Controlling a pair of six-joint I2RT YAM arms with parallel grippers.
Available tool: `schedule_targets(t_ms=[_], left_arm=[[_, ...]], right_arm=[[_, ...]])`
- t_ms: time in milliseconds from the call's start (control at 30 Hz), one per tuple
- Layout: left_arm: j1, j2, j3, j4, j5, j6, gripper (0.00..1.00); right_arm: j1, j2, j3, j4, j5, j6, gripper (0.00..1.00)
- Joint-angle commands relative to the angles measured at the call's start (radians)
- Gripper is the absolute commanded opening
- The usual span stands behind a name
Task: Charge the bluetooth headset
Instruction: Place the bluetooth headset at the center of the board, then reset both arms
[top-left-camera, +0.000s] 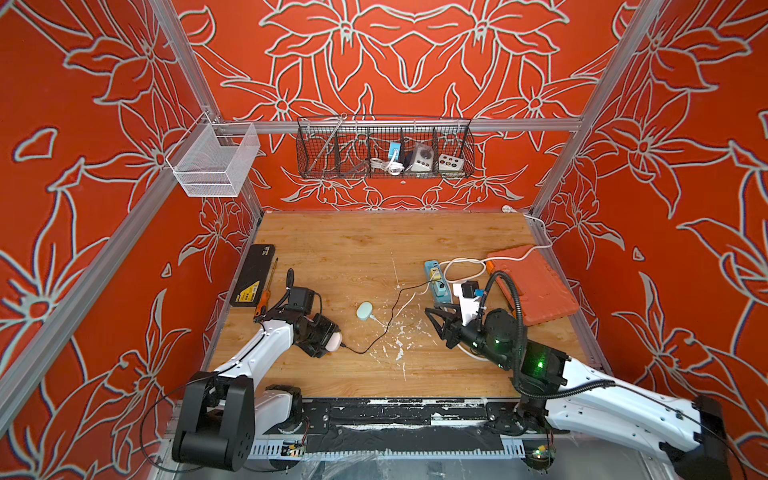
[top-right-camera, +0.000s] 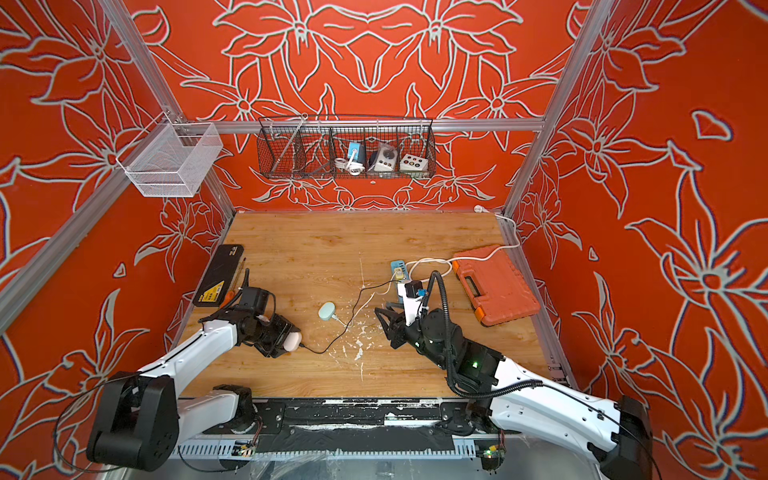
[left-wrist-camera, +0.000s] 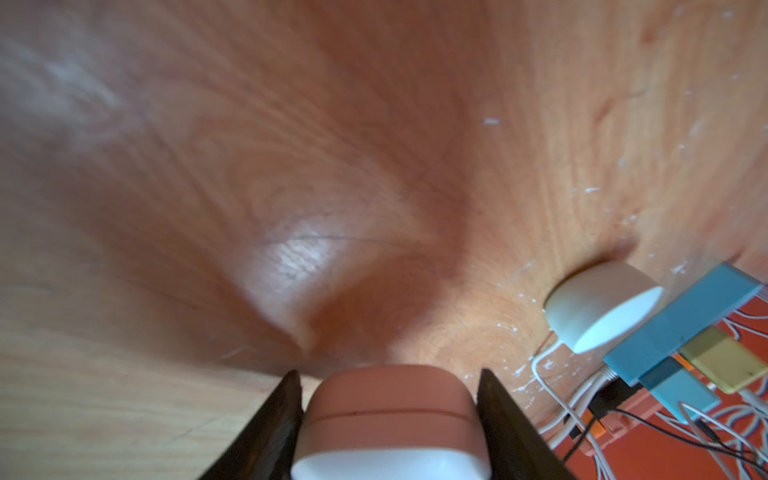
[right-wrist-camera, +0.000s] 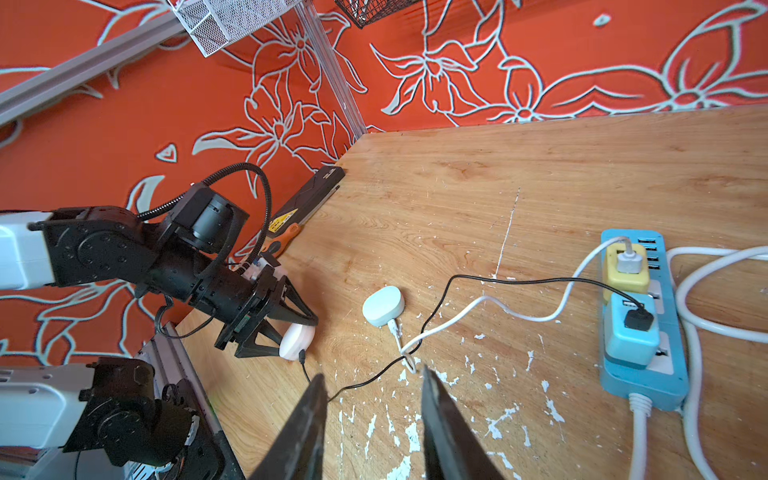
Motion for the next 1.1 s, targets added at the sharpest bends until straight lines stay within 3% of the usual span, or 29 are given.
schedule_targets(t_ms=[0,167,300,600,733,867,933,1000,1067], left_arm=[[-0.010,0.018,-0.005,0.009,-0.033,0.017,0.49],[-0.015,0.017,0.015,-0.019,-0.060,0.031,0.67],[-0.015,0.014,0.047,-0.059,-0.080,0.053,0.75],[-0.013,-0.106,0.178,-0.188,-0.169,0.110,0.80],[-0.011,-0.175,0.286,-0.241,-0.262,0.210,0.84],[-0.009,-0.154,0.399,-0.270,-0.357,0.330,0.99],[-0.009,-0.123,0.447,-0.275,-0.383,0.390,0.99],[-0.009,-0.096,0.485,-0.263,-0.408,0.451,0.99],[-0.007,-0.081,0.505,-0.221,-0.442,0.515,0.99]], right_arm=[[0.003,-0.011,-0.010,-0.003,0.028,0.014,0.39],[0.003,-0.008,-0.001,-0.005,0.032,0.008,0.39],[0.003,-0.006,0.013,-0.020,0.034,-0.002,0.39],[0.001,-0.036,0.077,-0.125,0.076,-0.043,0.42],[-0.012,-0.032,0.156,-0.273,0.168,-0.052,0.60],[-0.105,0.024,0.277,-0.446,0.254,-0.066,0.75],[-0.188,0.054,0.321,-0.496,0.241,-0.070,0.98],[-0.281,0.087,0.355,-0.533,0.233,-0.075,0.98],[-0.359,0.138,0.392,-0.575,0.314,-0.092,0.98]])
